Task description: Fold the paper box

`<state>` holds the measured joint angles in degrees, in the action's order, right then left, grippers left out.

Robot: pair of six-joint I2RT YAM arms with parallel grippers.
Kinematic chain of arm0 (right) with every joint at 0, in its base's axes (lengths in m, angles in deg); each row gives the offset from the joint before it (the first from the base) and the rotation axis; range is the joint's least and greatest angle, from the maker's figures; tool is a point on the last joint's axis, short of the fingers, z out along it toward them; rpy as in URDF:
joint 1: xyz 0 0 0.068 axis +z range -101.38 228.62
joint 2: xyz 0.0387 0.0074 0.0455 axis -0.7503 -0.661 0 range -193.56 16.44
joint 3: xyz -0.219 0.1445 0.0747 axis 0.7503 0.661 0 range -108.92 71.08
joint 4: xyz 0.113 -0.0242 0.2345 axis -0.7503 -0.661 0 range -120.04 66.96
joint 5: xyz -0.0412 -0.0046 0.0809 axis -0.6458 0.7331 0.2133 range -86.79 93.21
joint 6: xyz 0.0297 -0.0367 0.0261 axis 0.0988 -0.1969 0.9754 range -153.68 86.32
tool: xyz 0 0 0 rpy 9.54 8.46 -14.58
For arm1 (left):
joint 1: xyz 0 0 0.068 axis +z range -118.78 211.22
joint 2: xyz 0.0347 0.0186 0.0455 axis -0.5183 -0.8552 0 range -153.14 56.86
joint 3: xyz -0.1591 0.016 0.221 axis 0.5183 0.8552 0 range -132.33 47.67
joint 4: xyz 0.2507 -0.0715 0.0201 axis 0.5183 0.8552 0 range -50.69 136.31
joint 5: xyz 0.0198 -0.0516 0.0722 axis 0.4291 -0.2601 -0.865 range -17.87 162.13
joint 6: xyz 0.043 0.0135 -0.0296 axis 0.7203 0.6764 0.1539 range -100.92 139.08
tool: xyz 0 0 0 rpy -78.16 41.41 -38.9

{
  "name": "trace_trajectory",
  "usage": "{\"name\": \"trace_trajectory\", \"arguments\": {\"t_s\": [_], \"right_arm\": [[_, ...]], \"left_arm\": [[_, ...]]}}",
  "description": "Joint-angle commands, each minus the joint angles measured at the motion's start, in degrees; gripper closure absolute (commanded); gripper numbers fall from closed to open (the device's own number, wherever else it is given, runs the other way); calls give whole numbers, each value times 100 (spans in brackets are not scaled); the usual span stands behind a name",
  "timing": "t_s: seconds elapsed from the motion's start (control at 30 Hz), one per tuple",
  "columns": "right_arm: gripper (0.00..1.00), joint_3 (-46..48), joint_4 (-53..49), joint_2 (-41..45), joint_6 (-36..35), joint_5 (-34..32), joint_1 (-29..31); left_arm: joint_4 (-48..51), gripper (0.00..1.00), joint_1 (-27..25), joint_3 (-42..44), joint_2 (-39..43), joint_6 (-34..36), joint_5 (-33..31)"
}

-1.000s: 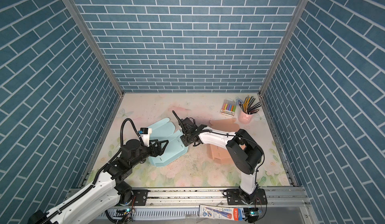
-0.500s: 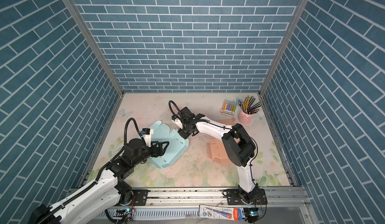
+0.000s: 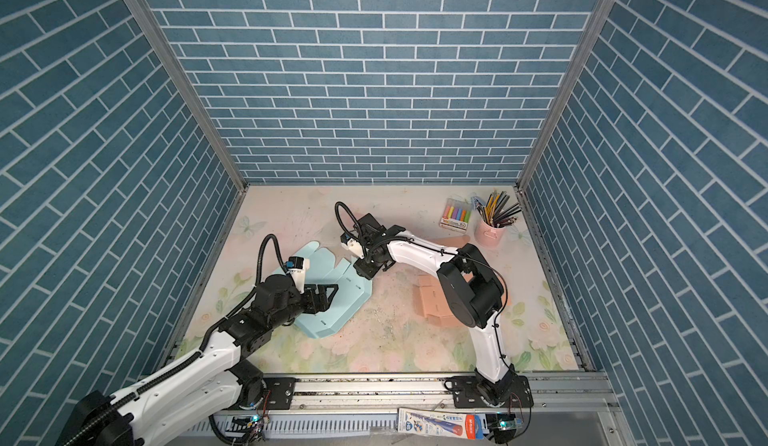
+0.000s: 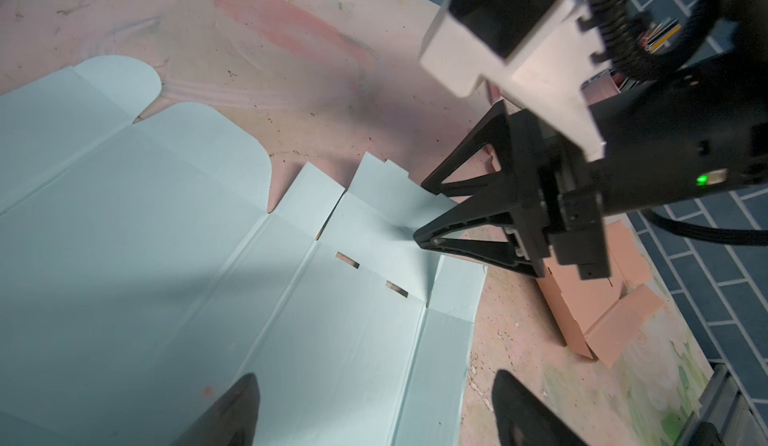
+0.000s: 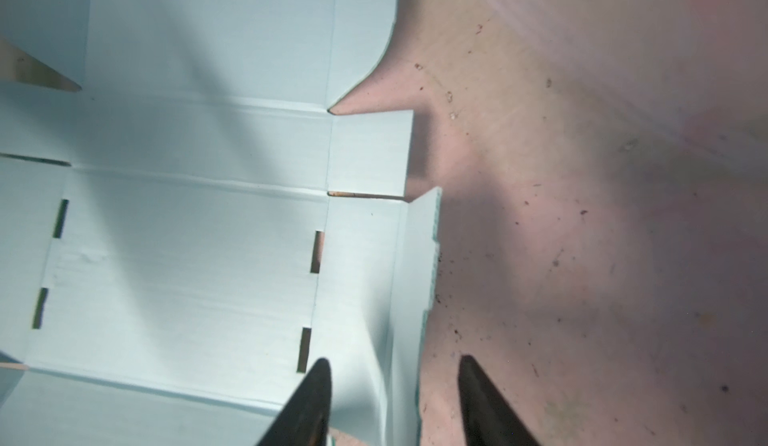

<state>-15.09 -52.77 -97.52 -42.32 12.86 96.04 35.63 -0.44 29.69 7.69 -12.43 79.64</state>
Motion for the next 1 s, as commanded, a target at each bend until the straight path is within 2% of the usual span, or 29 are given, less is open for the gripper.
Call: {"name": "trace_trajectory", "arguments": {"t_s": [0.0, 0.1, 0.33, 0.57, 0.7, 0.83, 0.97], "right_arm": [[38, 135, 350, 653, 117, -124, -33], [31, 366, 626, 1052, 368, -169, -35], [27, 919, 990, 1769, 1203, -174, -26], [24, 2047, 1611, 2694, 2374, 52, -32], [21, 2629, 1774, 3257, 2865, 108, -31], [20, 3293, 2167, 3694, 3121, 200, -31], [20, 3399, 1843, 3808, 3219, 401, -44]], "left_arm": [[145, 12, 37, -86, -117, 115, -210], [242, 12, 35, -98, -226, 153, -336], [215, 14, 24, 18, -471, 44, -373], [399, 15, 15, 194, -346, -98, -479], [333, 20, -30, 329, -314, -271, -254], [450, 21, -156, 407, -144, -385, -385], [618, 21, -181, 447, 7, -452, -420]]}}
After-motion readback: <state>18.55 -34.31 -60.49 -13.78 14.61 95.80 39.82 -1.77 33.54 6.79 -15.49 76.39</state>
